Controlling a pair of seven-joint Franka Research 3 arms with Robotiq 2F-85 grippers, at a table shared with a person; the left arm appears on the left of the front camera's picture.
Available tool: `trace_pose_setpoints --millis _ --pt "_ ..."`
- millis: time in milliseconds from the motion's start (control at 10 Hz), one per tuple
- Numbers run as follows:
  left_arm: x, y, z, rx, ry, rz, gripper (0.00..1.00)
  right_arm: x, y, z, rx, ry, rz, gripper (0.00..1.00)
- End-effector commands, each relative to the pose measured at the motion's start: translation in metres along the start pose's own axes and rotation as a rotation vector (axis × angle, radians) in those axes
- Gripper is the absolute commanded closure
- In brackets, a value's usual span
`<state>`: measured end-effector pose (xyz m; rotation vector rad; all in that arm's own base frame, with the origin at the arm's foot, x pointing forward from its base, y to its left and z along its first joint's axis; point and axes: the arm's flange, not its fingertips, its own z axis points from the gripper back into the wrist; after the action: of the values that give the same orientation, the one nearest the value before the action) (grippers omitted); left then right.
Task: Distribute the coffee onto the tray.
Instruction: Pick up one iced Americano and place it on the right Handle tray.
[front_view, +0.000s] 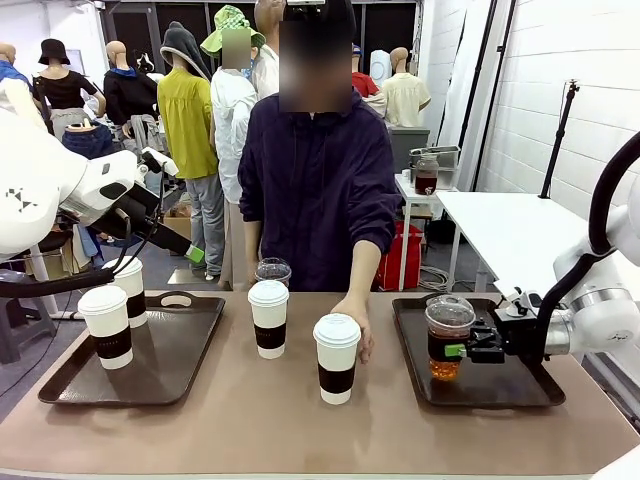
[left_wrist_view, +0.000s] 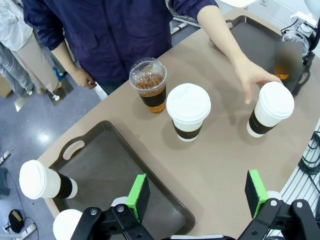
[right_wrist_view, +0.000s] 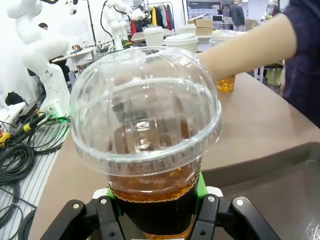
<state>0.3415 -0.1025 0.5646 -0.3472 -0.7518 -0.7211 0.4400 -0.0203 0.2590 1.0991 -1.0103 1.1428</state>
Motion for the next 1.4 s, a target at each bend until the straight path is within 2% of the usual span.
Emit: trace_pose_setpoints --millis 0,600,800,1300 --pt "-0.001 0.002 0.0 -0.008 -0.002 0.003 0.0 -0.002 -0.005 0.004 0.001 -0.005 0.005 0.4" --pt "-0.001 0.002 0.0 -0.008 -0.002 0.003 0.0 -0.013 -0.009 0.003 0.001 0.009 -0.051 0.4" --pt "-0.001 0.002 0.0 -0.008 -0.002 0.003 0.0 -0.012 -0.007 0.004 0.012 0.016 -0.061 0.0" --pt "-0.001 0.002 0.0 -0.008 -0.002 0.003 0.0 -0.012 0.003 0.014 0.01 0.018 -0.087 0.0"
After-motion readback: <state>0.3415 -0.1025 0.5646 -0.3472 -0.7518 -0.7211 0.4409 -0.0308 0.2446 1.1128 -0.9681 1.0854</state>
